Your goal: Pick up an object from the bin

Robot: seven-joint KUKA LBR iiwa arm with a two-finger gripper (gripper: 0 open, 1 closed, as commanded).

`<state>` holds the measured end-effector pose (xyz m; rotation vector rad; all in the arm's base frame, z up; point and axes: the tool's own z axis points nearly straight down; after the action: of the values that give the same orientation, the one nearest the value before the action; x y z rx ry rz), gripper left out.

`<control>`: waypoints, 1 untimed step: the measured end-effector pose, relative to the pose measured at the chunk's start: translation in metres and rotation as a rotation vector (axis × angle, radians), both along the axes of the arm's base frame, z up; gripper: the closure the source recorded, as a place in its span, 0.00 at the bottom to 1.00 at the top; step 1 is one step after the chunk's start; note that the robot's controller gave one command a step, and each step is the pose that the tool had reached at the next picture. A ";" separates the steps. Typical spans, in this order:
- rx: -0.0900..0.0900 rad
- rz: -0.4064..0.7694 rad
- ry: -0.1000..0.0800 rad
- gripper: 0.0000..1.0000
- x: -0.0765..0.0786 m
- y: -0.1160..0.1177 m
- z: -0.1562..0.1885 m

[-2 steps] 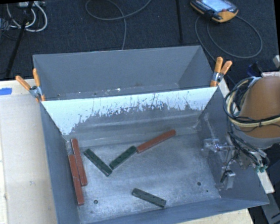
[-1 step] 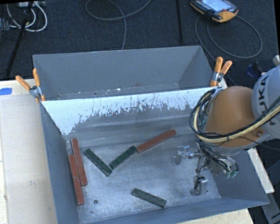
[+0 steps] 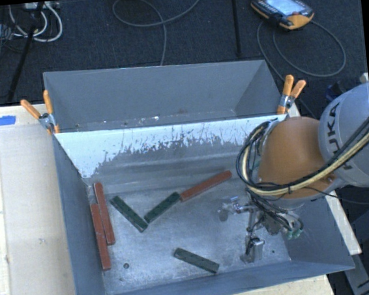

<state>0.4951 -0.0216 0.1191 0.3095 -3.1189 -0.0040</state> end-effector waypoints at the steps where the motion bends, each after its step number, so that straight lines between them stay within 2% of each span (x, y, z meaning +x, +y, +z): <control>1: -0.001 0.001 -0.006 0.00 -0.015 0.004 0.016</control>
Offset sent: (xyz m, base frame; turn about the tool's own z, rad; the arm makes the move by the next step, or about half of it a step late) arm -0.0164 0.0472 0.0272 -0.0883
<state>0.4803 -0.0179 0.1346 0.3115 -3.1244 -0.0016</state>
